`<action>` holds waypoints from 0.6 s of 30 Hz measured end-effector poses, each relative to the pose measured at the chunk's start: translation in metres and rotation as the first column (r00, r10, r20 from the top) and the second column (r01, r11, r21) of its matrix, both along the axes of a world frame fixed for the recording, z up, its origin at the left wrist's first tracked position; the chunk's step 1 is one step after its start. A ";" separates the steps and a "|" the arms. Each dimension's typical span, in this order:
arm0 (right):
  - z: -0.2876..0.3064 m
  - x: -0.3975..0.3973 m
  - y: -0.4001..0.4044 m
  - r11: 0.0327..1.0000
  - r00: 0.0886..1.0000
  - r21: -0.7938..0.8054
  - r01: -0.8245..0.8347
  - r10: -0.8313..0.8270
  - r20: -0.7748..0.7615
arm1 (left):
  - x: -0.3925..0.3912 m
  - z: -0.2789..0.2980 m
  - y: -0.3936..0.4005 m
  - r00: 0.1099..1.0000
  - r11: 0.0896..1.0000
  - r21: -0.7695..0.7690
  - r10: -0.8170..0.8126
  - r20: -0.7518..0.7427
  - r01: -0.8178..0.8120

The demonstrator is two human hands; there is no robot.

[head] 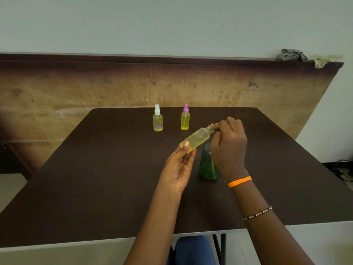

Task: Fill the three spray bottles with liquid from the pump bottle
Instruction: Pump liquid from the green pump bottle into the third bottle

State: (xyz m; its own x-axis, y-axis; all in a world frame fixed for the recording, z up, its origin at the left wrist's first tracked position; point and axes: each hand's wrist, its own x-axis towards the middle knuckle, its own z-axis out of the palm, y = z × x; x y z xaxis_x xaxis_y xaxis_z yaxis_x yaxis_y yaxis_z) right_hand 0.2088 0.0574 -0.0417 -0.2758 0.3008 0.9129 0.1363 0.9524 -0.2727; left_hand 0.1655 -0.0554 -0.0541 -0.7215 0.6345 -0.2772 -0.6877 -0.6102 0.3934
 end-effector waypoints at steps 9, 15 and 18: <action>-0.024 -0.009 0.007 1.000 0.990 0.019 0.025 -0.022 -0.141 | -0.003 -0.008 0.000 1.000 1.000 -0.005 -0.008 -0.005 0.008; -0.012 -0.003 0.003 0.999 0.998 0.027 0.031 -0.029 -0.061 | 0.001 -0.003 -0.001 1.000 1.000 0.005 -0.028 0.015 0.028; 0.002 -0.003 0.004 1.000 1.000 0.018 0.022 -0.022 -0.020 | 0.001 -0.001 0.000 0.999 1.000 0.009 -0.021 0.031 0.020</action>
State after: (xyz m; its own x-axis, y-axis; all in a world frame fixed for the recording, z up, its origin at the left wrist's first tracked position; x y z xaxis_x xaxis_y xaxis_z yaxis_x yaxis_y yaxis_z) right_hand 0.2055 0.0613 -0.0395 -0.2514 0.2895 0.9236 0.1524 0.9542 -0.2577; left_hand 0.1669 -0.0554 -0.0554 -0.6995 0.6515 -0.2937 -0.7118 -0.5990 0.3667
